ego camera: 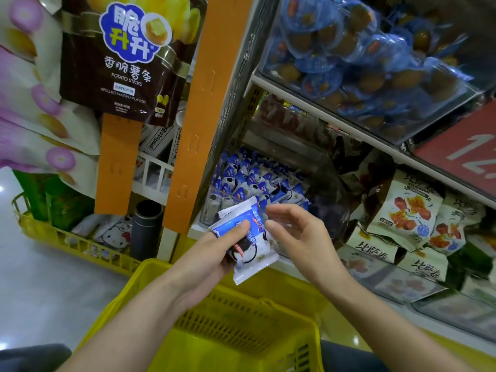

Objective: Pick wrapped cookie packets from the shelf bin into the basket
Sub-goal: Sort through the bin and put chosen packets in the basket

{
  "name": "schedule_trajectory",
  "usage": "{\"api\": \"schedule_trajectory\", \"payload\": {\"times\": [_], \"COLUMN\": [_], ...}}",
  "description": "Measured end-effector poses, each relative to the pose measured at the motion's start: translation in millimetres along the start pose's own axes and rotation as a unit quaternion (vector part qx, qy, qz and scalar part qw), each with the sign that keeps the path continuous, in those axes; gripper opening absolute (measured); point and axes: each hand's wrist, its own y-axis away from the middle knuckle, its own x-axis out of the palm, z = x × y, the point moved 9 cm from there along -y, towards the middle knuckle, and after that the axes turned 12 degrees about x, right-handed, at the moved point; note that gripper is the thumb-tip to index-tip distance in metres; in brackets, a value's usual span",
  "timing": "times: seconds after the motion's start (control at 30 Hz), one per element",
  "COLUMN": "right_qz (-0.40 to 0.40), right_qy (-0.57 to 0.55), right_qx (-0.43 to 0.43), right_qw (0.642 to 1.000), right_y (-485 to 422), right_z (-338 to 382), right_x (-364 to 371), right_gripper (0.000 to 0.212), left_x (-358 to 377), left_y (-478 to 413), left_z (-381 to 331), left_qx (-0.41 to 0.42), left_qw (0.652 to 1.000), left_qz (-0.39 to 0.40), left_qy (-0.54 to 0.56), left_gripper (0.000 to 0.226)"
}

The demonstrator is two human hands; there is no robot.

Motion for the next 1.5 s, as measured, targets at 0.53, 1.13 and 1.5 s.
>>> {"api": "schedule_trajectory", "payload": {"times": [0.53,1.13,1.5], "right_qz": [-0.191,-0.075,-0.076], "right_qy": [0.094,0.403,0.356], "right_qx": [0.039,0.088,0.148], "right_qw": [0.976,0.908,0.92], "right_y": [-96.3,-138.1,-173.2], "right_z": [-11.1,-39.8,-54.3], "right_x": [-77.4,-54.1,-19.1], "right_gripper": [0.032,0.035,0.037], "left_x": [-24.0,-36.4,-35.1], "left_y": [-0.5,-11.5,-7.0], "left_z": [2.7,-33.8,-27.9], "left_qx": [-0.053,0.068,0.044], "left_qw": [0.991,0.984,0.983], "left_qz": [-0.118,-0.149,-0.147], "left_qy": [-0.036,-0.069,-0.097], "left_gripper": [0.026,0.018,0.012]}}
